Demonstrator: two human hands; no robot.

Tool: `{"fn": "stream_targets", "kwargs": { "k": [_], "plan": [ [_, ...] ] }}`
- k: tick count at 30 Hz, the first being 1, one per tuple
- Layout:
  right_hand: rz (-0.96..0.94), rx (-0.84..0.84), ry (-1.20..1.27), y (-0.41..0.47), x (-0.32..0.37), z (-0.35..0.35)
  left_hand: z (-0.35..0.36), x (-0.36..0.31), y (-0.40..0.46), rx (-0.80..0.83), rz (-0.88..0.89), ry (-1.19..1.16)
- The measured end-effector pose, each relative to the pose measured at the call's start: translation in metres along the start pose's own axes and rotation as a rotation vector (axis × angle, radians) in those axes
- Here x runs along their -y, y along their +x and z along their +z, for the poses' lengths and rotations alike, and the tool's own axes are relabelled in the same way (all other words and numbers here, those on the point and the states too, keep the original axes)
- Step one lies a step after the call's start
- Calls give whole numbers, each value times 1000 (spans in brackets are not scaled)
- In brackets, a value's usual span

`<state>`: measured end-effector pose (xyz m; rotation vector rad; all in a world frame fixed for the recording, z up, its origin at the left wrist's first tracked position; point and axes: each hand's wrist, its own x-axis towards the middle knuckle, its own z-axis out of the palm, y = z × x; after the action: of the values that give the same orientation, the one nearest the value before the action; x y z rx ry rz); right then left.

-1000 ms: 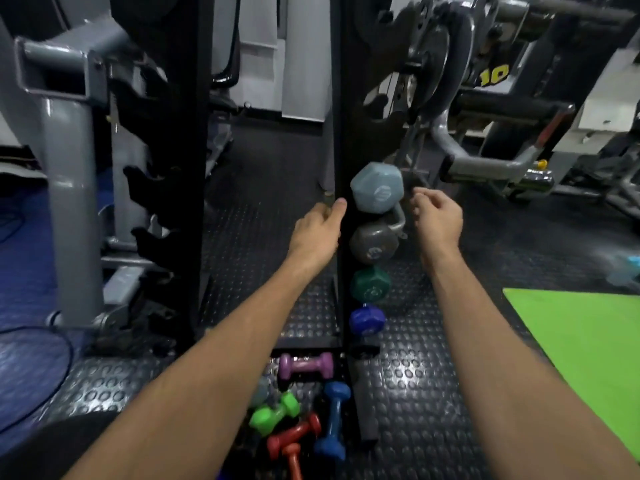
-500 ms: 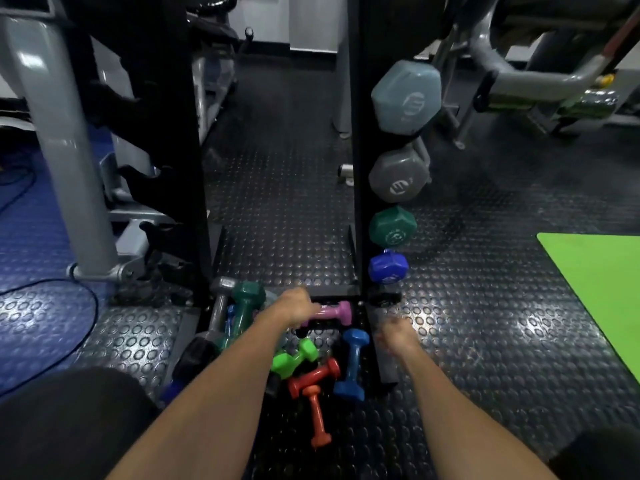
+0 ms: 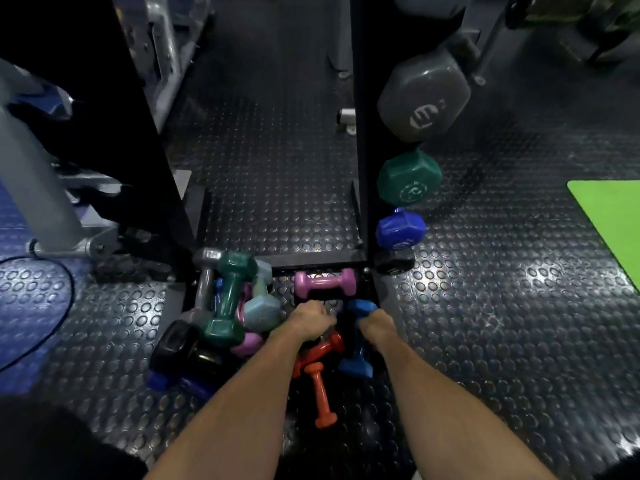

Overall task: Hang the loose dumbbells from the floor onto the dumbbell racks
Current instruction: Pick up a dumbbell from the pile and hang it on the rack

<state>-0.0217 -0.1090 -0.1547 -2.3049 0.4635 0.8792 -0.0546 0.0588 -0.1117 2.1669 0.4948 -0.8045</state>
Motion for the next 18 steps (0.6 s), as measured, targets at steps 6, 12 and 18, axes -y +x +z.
{"fn": "stream_targets", "kwargs": {
  "k": [6, 12, 18],
  "plan": [
    [55, 48, 15, 10, -9, 18, 17, 8, 14, -1, -23, -53],
    [5, -16, 51, 12, -23, 23, 21, 14, 14, 17, -12, -60],
    [-149, -102, 164, -6, -9, 3, 17, -3, 5, 41, 36, -22]
  ]
}}
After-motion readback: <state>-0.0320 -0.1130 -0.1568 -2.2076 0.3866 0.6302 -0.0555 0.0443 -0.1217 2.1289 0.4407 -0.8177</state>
